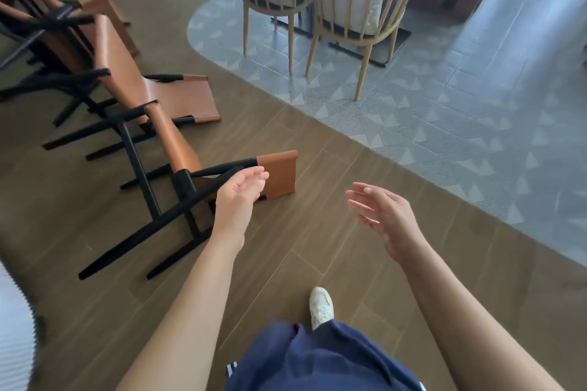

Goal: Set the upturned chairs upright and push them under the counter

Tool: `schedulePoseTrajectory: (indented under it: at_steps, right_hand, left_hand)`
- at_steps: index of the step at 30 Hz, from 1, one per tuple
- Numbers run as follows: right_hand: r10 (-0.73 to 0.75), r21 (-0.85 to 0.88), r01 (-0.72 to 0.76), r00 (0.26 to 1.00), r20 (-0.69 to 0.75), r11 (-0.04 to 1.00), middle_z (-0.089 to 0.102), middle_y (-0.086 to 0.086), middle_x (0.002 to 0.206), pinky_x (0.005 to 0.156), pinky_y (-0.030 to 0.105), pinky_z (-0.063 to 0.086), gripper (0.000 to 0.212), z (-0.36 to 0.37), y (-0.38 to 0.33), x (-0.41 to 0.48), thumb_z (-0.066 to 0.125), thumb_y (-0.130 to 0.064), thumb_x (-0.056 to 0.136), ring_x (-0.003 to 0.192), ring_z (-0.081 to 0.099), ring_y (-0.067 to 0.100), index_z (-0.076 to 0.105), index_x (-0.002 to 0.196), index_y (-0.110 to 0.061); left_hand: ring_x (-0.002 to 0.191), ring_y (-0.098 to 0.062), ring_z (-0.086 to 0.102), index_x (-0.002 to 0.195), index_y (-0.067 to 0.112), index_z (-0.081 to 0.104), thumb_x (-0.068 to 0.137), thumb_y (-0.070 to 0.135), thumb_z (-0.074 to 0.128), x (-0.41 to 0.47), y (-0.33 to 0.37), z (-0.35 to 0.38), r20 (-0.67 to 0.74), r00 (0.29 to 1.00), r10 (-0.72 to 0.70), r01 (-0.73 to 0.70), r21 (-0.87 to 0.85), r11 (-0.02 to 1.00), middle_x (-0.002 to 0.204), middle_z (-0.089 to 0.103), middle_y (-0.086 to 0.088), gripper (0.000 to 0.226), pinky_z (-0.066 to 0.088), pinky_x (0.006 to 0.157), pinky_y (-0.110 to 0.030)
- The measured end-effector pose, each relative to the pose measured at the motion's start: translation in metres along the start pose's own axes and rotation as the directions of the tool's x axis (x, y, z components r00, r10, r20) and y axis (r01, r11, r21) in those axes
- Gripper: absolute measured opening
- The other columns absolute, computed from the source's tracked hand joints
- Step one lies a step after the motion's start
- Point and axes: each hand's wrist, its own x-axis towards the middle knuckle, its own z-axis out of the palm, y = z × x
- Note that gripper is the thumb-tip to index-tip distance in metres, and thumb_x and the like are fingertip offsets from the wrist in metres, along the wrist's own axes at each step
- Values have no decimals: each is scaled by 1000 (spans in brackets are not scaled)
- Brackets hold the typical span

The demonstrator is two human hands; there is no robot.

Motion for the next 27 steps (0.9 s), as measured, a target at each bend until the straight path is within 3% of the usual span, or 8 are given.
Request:
schedulePoseTrajectory:
  at_steps: [10,15,18,27]
  right_hand:
    - [64,-46,-62,997,44,997,76,2,101,81,29,48,23,26,-49,119,50,-17,98,100,71,16,72,107,-16]
    - [88,-19,-87,996,28,996,76,2,101,80,28,49,22,50,-69,188,50,-17,98,100,71,16,72,104,-17]
    - [125,-8,-125,992,5,992,76,1,100,78,27,48,22,62,-75,232,51,-18,98,98,71,14,72,105,-17]
    - [174,15,-174,984,25,985,76,1,101,80,29,50,23,61,-85,351,50,-19,98,99,71,14,71,105,-17]
  left_hand:
    - [106,-7,65,98,28,72,88,15,61,110,6,32,-63,995,-81,78,-45,996,103,74,6,20,48,94,-28]
    - [99,1,64,104,24,71,89,11,60,190,7,42,-35,993,-111,113,43,993,97,74,13,23,47,95,-26]
    - [102,-4,65,105,21,70,90,6,57,240,8,50,-20,991,-133,134,85,987,99,74,9,24,48,93,-24]
    - [99,2,64,108,16,68,91,4,57,348,-7,89,-32,981,-191,193,180,964,104,72,4,23,48,86,-13]
